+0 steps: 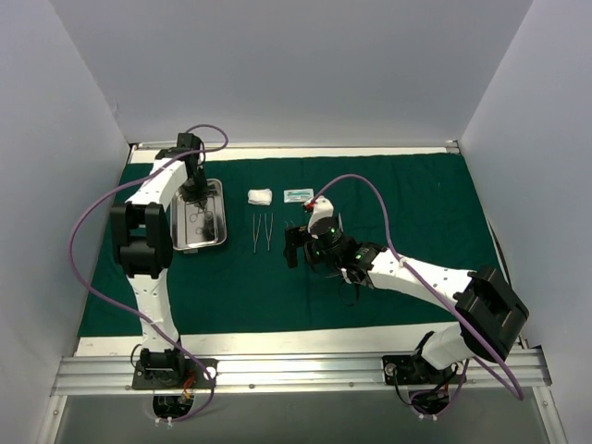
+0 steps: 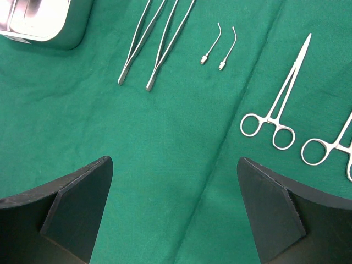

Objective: Open and lay out the surgical kit
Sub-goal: Pick up the medical item from the container, then place the medical item in the surgical kit.

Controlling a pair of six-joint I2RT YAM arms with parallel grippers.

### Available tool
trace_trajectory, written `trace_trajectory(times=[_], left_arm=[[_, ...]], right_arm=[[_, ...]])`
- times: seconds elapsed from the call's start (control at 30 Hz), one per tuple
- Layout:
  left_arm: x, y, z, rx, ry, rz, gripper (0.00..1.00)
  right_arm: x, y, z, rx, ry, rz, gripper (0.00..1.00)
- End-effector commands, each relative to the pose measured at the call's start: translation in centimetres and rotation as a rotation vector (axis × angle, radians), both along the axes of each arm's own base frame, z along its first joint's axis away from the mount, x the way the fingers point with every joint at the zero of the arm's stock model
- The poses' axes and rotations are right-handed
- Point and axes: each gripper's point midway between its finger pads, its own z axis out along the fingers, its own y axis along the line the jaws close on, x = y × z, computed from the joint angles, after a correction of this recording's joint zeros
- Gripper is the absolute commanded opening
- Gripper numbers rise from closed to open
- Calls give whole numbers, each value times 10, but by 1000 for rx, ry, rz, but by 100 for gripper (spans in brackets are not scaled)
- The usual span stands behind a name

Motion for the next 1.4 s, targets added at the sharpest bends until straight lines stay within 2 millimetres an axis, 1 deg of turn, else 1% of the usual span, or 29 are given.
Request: trace_trajectory(times=[0.0, 0.13, 0.17, 0.23, 0.27, 0.3, 0.33, 0.37, 0.4, 0.43, 0.47, 0.5, 0.53, 0.57, 0.6, 0.67, 0.7, 0.73, 0.77, 0.8, 0.83, 0.87, 0.93, 0.97, 1.03, 1.07, 1.1, 1.17, 1.37], left_arm=[[18, 5, 49, -7, -132, 2, 2], [15, 1, 54, -37, -145, 13, 2], [15, 1, 61, -43, -162, 16, 2], [12, -5, 65, -77, -168, 28, 2], [11, -8, 73, -94, -183, 29, 2], [10, -11, 76, -108, -190, 31, 2], [7, -15, 76, -129, -191, 42, 2], [5, -20, 86, -144, -214, 37, 2], [3, -24, 90, -156, -220, 35, 2], [-1, -27, 88, -166, -214, 48, 2], [-4, -30, 96, -173, -232, 49, 2], [-7, -38, 98, -199, -232, 32, 2], [-9, -42, 101, -215, -237, 40, 2], [-14, -46, 106, -228, -243, 33, 2], [-16, -52, 109, -235, -251, 21, 2], [-23, -58, 115, -243, -257, 21, 2], [-25, -60, 117, -248, -262, 17, 2], [-28, -65, 119, -257, -265, 16, 2], [-31, -67, 125, -266, -278, 12, 2], [-35, -70, 124, -280, -272, 9, 2], [-37, -75, 126, -292, -275, 7, 2], [-41, -78, 132, -304, -288, 0, 2], [-48, -87, 131, -315, -284, -9, 2], [-50, -90, 135, -321, -292, -19, 2], [-54, -96, 136, -324, -292, -25, 2], [-56, -100, 139, -330, -297, -35, 2], [-58, -102, 140, -333, -299, -37, 2], [-61, -106, 142, -335, -305, -41, 2], [-66, -113, 145, -339, -310, -56, 2]], right_arm=[[5, 4, 20, 26, -37, -8, 91], [7, 9, 27, 42, -46, 3, 91], [7, 11, 29, 47, -49, 7, 91], [9, 18, 30, 60, -49, 27, 91], [11, 24, 36, 74, -56, 37, 91], [12, 28, 34, 76, -50, 46, 91], [13, 35, 38, 99, -51, 68, 91], [15, 42, 44, 120, -60, 78, 91], [18, 46, 43, 124, -58, 83, 91], [19, 55, 48, 155, -65, 102, 91], [18, 63, 50, 177, -59, 135, 90], [21, 73, 54, 194, -61, 151, 88], [24, 80, 59, 215, -71, 166, 87], [23, 88, 61, 232, -67, 194, 85], [30, 99, 66, 256, -82, 208, 84], [34, 111, 71, 285, -86, 231, 81], [37, 124, 77, 309, -94, 264, 80], [39, 130, 80, 320, -98, 280, 78], [41, 135, 82, 331, -103, 292, 77], [43, 143, 78, 346, -100, 306, 75], [49, 148, 85, 365, -108, 309, 72], [51, 153, 77, 372, -90, 314, 71], [55, 163, 87, 415, -98, 349, 65], [56, 167, 80, 416, -85, 357, 63], [57, 172, 83, 431, -85, 372, 60], [59, 175, 87, 438, -92, 377, 58], [61, 176, 84, 435, -90, 377, 57], [65, 177, 89, 443, -100, 377, 56], [74, 176, 87, 454, -99, 367, 50]])
